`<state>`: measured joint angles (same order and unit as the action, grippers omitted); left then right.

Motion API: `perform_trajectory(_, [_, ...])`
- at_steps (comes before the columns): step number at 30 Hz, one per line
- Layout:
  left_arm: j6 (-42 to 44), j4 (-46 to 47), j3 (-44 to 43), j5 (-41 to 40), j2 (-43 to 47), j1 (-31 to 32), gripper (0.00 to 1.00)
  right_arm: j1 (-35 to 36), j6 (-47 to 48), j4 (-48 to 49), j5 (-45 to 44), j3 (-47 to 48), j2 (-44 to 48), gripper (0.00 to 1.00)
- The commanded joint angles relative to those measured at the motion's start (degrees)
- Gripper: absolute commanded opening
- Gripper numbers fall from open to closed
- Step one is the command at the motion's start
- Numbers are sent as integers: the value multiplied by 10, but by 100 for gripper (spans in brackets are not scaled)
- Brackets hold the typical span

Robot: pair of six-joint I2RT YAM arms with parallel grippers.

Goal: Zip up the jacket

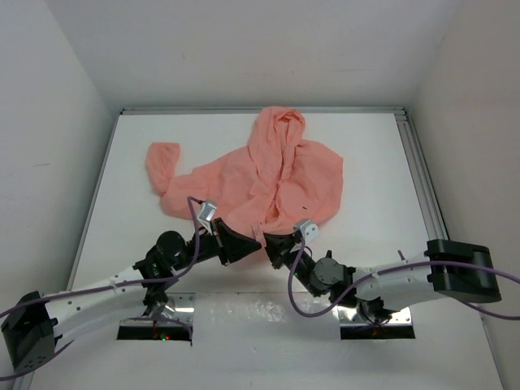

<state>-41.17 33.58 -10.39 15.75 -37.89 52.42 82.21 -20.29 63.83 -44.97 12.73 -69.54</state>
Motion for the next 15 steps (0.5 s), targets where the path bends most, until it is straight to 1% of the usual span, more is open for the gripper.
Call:
perform_trajectory(1, [37, -43, -21, -7, 22, 0, 0, -2, 23, 59, 0, 7, 4, 0])
perform_trajectory(3, [50, -69, -26, -60, 61, 0, 0, -2, 17, 55, -11, -1, 18, 0])
perform_trajectory(4, [64, -78, -36, -67, 68, 0, 0, -2, 14, 58, -13, -7, 20, 0])
perform_trajectory(7, [96, -98, -67, -54, 49, 0, 0, -2, 11, 53, -11, -11, 20, 0])
perform_trajectory(9, [104, -134, -78, -93, 53, 0, 0, -1, 15, 52, -34, -13, 20, 0])
perform_trajectory(10, [103, -150, -75, -114, 66, 0, 0, -2, 15, 54, -41, -23, 24, 0])
perform_trajectory(11, [104, -157, -74, -155, 100, 0, 0, -2, 16, 61, -42, -30, 30, 0])
perform_trajectory(14, [105, -179, -69, -243, 138, 0, 0, -2, 13, 66, -29, -53, 59, 0])
perform_trajectory(15, [105, -184, -74, -252, 136, 0, 0, -2, 12, 67, -24, -57, 72, 0])
